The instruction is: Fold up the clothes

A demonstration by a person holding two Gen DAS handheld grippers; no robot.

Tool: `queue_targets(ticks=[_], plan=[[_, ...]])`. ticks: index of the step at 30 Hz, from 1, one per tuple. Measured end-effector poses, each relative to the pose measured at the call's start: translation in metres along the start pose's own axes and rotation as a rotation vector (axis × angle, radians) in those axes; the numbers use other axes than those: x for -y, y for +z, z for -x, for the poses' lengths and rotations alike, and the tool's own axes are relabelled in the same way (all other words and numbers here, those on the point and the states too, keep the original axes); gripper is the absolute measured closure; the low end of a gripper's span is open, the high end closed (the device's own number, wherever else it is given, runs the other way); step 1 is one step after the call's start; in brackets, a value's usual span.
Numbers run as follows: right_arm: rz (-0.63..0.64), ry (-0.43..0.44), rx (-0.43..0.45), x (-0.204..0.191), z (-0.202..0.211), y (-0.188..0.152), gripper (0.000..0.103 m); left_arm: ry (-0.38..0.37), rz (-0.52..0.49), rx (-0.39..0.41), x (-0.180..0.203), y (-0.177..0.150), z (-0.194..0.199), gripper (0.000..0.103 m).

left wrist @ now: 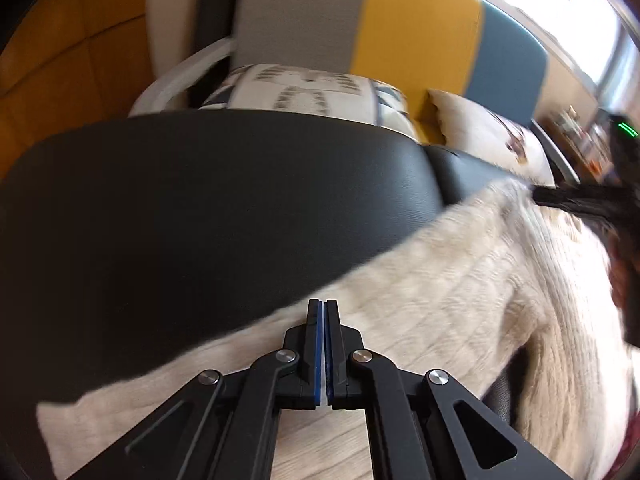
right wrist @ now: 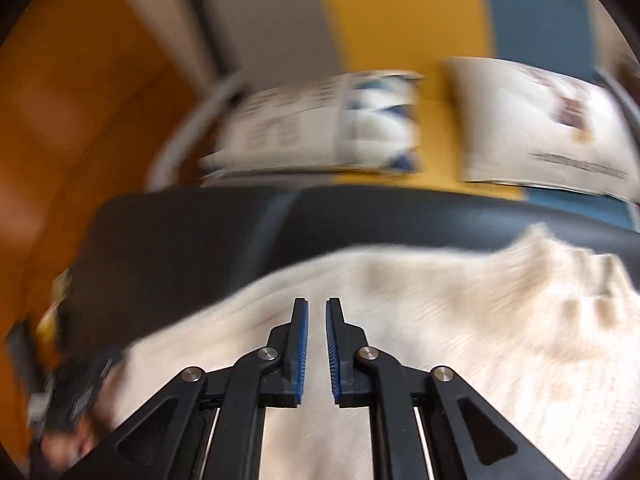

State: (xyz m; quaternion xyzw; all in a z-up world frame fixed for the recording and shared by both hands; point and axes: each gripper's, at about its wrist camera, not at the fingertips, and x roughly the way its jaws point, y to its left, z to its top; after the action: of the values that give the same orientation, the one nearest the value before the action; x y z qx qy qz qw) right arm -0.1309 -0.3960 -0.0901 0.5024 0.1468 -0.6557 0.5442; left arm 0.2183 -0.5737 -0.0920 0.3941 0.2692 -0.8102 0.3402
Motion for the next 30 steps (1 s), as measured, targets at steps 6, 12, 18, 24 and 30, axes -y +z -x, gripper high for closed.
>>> queue_targets(ticks=[6, 12, 18, 24, 30], plan=[[0.054, -0.031, -0.014, -0.031, 0.006, -0.041, 0.093, -0.057, 0.254, 0.07, -0.083, -0.024, 0.073, 0.101], [0.016, 0.01, -0.026, -0.044, 0.01, -0.087, 0.086, -0.024, 0.538, 0.068, -0.199, -0.092, 0.134, 0.07], [-0.012, -0.004, -0.043, -0.06, 0.008, -0.102, 0.086, -0.15, 0.683, 0.029, -0.236, -0.127, 0.124, 0.07], [-0.019, -0.039, -0.015, -0.068, 0.016, -0.101, 0.086, -0.208, 0.684, -0.06, -0.232, -0.117, 0.081, 0.07], [0.02, -0.101, 0.048, -0.065, 0.023, -0.086, 0.086, -0.105, 0.639, -0.053, -0.227, -0.105, 0.076, 0.094]])
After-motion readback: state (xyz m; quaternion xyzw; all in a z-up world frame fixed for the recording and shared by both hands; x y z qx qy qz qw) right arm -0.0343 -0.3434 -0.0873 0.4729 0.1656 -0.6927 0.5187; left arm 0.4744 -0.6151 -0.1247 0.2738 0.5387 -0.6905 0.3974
